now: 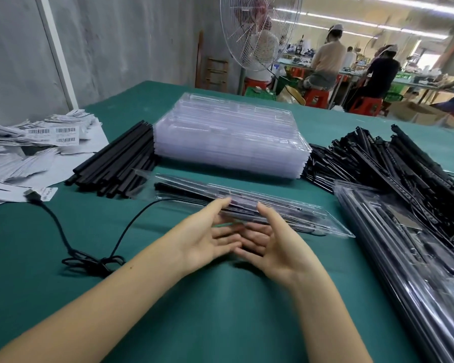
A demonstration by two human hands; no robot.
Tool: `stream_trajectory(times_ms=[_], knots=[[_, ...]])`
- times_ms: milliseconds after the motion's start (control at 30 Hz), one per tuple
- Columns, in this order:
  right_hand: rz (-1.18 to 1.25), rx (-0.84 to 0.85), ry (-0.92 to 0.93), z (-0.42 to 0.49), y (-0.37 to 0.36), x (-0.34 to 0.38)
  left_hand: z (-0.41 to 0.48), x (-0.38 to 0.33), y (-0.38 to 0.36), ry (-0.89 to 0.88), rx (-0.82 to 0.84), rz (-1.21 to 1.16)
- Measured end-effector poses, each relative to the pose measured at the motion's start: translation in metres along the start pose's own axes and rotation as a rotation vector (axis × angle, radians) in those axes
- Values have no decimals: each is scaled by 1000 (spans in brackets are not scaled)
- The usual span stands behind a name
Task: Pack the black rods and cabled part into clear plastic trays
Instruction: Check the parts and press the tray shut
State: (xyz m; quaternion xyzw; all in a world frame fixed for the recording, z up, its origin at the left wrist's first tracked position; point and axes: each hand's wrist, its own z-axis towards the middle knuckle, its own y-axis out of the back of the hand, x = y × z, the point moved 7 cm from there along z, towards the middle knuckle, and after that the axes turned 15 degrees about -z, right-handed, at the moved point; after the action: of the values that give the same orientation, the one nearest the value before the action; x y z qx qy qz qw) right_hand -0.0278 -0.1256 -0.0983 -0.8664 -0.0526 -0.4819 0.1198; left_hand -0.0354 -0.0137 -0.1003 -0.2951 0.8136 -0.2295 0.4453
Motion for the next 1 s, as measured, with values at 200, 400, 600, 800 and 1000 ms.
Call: stream_trajectory(times_ms=[200, 400, 600, 800, 1000], knots=[[-594, -132, 82, -22, 22, 9, -10, 12, 13, 186, 97, 125], [-680, -298, 257, -33, 27, 32, -18, -3, 19, 61, 109, 731], [-907, -481, 535, -41, 32, 33, -37, -56, 7, -944, 157, 1534], [-1572, -809, 603, -39, 43, 39, -50, -46, -1, -1181, 284, 1674], [-1635, -528, 497, -15, 62, 44, -30, -31, 10, -991, 266, 1778]])
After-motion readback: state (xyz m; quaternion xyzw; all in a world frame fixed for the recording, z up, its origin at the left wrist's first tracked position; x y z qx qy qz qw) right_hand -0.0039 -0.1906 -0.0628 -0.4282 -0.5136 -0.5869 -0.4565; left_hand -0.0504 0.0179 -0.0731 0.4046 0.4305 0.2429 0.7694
